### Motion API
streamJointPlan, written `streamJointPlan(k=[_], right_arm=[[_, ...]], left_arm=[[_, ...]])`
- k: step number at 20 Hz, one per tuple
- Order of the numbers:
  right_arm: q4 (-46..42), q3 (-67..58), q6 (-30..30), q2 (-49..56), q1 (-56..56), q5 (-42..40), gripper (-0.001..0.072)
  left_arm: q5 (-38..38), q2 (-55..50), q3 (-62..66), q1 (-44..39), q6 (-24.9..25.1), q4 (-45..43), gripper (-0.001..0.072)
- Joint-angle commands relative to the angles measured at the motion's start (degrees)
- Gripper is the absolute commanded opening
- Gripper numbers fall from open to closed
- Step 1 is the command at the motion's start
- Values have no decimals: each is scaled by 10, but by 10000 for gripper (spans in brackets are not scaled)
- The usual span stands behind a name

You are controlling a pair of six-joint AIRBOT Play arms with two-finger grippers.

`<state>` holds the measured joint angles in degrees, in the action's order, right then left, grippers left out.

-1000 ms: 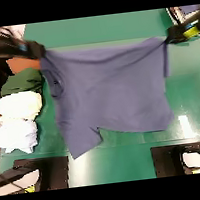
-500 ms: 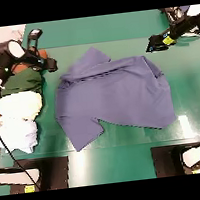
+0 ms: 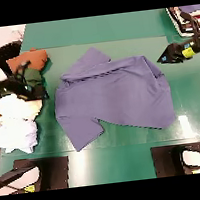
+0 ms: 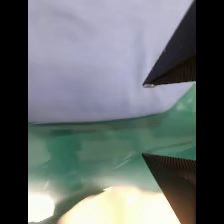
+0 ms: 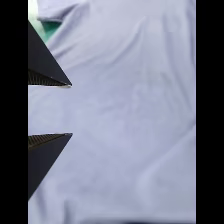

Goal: Fold the shirts.

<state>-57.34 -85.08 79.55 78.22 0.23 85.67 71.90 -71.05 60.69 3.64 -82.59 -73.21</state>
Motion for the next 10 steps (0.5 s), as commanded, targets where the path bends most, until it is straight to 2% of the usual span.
streamJointPlan(k=[1,5,10], right_arm=[[9,89,-2,-69,-11,-26,340],[8,140,-2,-102,-11,-34,340],[8,157,-1,-121,-11,-41,340]], left_arm=[[-45,38,-136,5,1,44,498],[-114,38,-215,5,36,129,498],[-144,34,-241,5,58,183,496]])
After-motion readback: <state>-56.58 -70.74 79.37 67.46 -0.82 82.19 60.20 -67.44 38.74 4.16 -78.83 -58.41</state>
